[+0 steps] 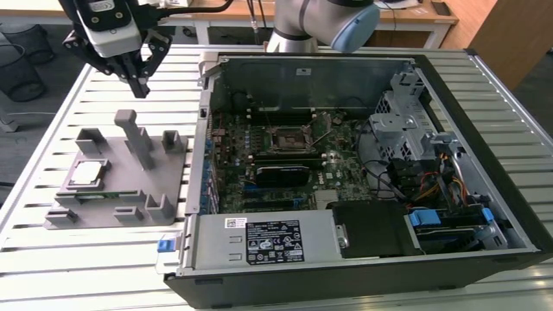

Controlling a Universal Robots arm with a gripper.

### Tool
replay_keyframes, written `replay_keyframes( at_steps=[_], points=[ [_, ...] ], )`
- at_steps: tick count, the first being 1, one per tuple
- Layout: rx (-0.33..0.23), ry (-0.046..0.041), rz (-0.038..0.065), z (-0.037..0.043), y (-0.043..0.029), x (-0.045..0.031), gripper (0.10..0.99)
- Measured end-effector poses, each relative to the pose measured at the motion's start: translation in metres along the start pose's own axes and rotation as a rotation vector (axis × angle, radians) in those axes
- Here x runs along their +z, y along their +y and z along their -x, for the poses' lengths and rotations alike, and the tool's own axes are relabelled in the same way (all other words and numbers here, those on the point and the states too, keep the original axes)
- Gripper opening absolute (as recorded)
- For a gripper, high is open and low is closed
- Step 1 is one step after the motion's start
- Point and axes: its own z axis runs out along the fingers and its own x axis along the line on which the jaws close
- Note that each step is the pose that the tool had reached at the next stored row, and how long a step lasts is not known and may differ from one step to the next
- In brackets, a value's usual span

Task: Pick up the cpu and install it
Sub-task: 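Reach for the cpu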

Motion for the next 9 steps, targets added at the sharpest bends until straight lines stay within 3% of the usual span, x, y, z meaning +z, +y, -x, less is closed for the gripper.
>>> replay_keyframes(
  at_steps=[9],
  points=[
    [0.0, 0.0002, 0.0, -0.0149, -0.0011, 0.0007, 0.106]
  ],
)
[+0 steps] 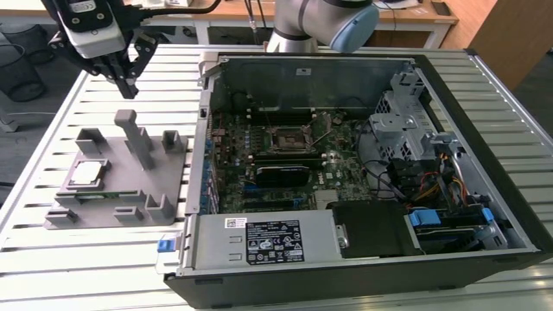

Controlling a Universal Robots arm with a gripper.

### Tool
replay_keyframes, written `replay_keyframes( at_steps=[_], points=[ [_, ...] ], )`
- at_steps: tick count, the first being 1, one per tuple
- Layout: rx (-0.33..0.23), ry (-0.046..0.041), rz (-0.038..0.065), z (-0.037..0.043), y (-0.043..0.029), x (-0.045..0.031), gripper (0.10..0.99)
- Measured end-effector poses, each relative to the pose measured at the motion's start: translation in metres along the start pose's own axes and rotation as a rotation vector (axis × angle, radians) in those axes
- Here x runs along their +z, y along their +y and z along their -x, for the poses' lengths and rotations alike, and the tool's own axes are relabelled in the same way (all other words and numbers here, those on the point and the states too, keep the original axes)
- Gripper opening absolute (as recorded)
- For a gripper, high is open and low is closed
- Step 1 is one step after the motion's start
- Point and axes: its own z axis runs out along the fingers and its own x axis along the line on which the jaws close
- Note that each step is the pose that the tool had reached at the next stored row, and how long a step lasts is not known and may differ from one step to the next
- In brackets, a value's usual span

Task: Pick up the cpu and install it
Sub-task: 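Reach for the cpu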

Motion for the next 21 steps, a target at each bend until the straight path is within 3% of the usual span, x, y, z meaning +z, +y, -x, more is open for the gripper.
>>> replay_keyframes(
  at_steps=[21],
  points=[
    [0.0, 0.0011, 0.0, -0.0172, -0.0014, 0.0017, 0.106]
  ],
)
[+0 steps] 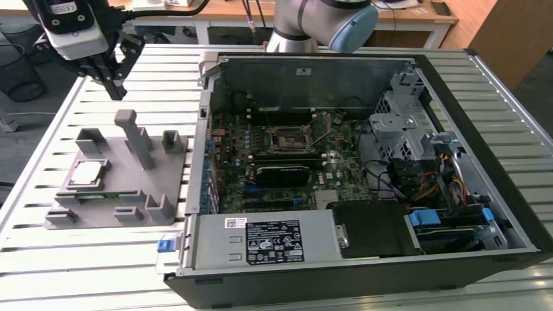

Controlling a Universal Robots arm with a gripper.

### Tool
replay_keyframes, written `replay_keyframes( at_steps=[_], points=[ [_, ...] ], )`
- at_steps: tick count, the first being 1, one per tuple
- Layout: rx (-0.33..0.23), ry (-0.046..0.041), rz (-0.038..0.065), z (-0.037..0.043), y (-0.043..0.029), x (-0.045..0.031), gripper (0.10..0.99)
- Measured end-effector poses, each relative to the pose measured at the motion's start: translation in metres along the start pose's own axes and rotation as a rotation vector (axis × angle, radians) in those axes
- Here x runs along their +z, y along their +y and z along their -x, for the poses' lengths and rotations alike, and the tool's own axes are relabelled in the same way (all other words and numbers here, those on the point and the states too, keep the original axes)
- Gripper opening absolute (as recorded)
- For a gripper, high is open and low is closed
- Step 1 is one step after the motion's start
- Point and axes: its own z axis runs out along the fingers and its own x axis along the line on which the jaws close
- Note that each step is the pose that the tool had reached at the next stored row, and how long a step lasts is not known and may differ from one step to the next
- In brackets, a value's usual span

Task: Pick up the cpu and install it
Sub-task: 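Reach for the cpu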

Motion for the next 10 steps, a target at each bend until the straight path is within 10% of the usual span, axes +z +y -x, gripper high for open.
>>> replay_keyframes(
  at_steps=[10],
  points=[
    [0.0, 0.0004, 0.0, -0.0077, -0.0006, 0.0008, 0.106]
  ],
)
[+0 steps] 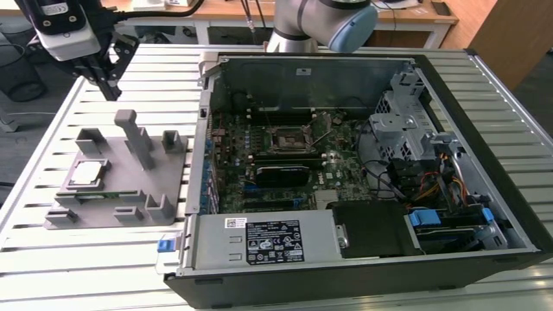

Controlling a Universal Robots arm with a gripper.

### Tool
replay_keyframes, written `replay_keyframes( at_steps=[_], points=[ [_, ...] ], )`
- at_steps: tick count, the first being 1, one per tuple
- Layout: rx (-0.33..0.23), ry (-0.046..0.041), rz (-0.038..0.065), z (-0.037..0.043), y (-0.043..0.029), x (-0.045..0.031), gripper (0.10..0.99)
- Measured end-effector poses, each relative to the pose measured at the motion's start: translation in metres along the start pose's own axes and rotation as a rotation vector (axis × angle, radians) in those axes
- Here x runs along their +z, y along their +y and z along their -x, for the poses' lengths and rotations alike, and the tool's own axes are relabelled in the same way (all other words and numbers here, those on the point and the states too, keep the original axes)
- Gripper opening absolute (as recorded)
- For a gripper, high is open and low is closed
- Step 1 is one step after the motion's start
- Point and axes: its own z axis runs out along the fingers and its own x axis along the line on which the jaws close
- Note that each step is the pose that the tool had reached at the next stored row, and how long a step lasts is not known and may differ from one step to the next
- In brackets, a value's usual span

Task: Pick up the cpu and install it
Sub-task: 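Reach for the cpu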

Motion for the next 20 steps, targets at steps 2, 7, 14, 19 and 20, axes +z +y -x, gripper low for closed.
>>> replay_keyframes(
  at_steps=[2, 7, 14, 19, 20],
  points=[
    [0.0, 0.0001, 0.0, -0.0017, -0.0001, 0.0002, 0.106],
    [0.0, 0.0002, 0.0, -0.0081, -0.0006, 0.0005, 0.106],
    [0.0, 0.0011, 0.0, -0.0146, -0.0012, 0.0012, 0.106],
    [0.0, 0.0017, 0.0, -0.0195, -0.0016, 0.0017, 0.106],
    [0.0, 0.0017, 0.0, -0.0204, -0.0016, 0.0018, 0.106]
  ],
)
